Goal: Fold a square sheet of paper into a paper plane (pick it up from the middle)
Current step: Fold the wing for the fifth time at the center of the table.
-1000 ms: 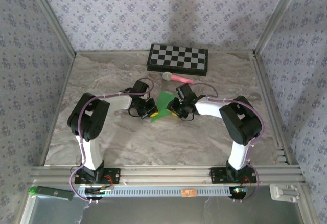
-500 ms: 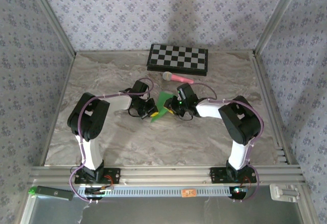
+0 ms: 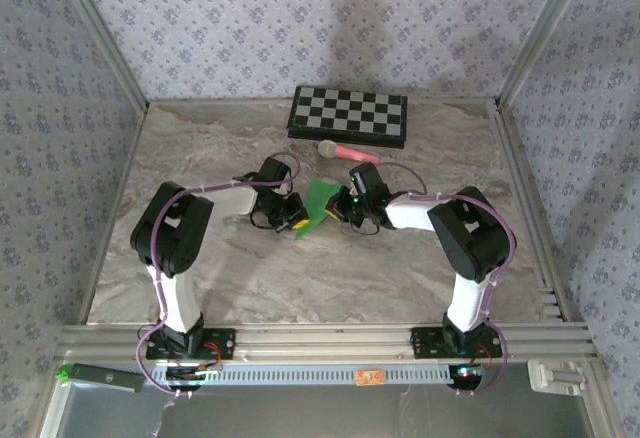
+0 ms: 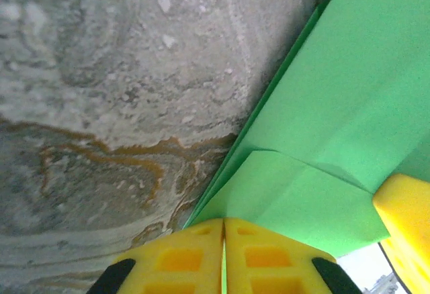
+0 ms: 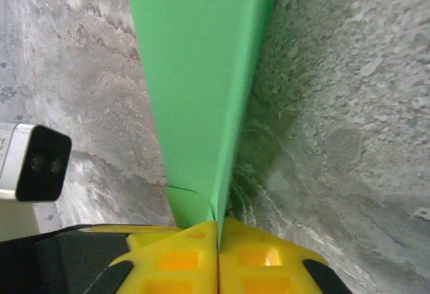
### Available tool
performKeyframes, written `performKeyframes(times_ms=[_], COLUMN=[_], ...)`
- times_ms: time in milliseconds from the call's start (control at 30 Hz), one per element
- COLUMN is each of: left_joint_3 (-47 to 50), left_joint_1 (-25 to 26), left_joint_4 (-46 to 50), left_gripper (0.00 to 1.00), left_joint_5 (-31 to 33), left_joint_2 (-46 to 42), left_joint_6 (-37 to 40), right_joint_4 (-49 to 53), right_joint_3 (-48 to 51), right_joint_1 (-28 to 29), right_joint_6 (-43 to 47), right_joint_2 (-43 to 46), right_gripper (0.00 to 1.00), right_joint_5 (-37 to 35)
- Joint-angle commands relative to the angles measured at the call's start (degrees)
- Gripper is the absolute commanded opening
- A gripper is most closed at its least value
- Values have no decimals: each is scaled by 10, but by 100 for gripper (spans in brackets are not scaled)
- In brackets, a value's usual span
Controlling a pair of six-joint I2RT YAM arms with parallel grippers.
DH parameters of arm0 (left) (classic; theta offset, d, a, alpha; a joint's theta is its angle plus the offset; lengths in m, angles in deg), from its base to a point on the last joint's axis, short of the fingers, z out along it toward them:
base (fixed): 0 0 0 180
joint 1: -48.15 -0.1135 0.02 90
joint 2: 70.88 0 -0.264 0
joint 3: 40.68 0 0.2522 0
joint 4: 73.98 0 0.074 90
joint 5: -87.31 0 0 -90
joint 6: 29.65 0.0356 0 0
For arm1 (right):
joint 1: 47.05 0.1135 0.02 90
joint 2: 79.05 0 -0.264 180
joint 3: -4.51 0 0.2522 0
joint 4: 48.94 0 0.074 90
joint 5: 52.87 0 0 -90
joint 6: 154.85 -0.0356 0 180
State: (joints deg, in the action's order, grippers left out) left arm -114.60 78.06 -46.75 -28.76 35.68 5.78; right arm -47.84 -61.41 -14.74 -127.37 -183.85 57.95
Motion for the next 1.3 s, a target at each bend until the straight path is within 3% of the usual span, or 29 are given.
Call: performKeyframes(times_ms=[0,300,433,567,733,867,1067,1267], left_joint_3=[5,25,50,57,84,84,82,87], left_joint_1=[-6,14,43,84,144,159,172,181], left_joint_4=[23,-11,-66,-99,-165,-192,-238,-285], left_gripper=[13,40,62,70,71,67,58,55], left_joint_5=[30,101,127,168,218,202,208,209], left_joint_2=[-42,-128,-152,-149,-137,-116,-71,-50], left_joint_6=[26,171,250,345,480,546,593,625], right_joint_4=[15,101,137,149,156,157,154,148], right_joint_3=[7,5,1,4,11,15,14,14], right_joint_1=[-5,-12,-17,-24,-32,-40,-48,-51], right_joint_6=[14,30,14,-19,-53,-70,-83,-94], right_joint_2=[12,84,100,109,116,119,114,106], right_gripper=[5,2,2,2,3,3,4,5], right_joint_5=[-15,-68,-85,-89,-87,-79,-55,-36])
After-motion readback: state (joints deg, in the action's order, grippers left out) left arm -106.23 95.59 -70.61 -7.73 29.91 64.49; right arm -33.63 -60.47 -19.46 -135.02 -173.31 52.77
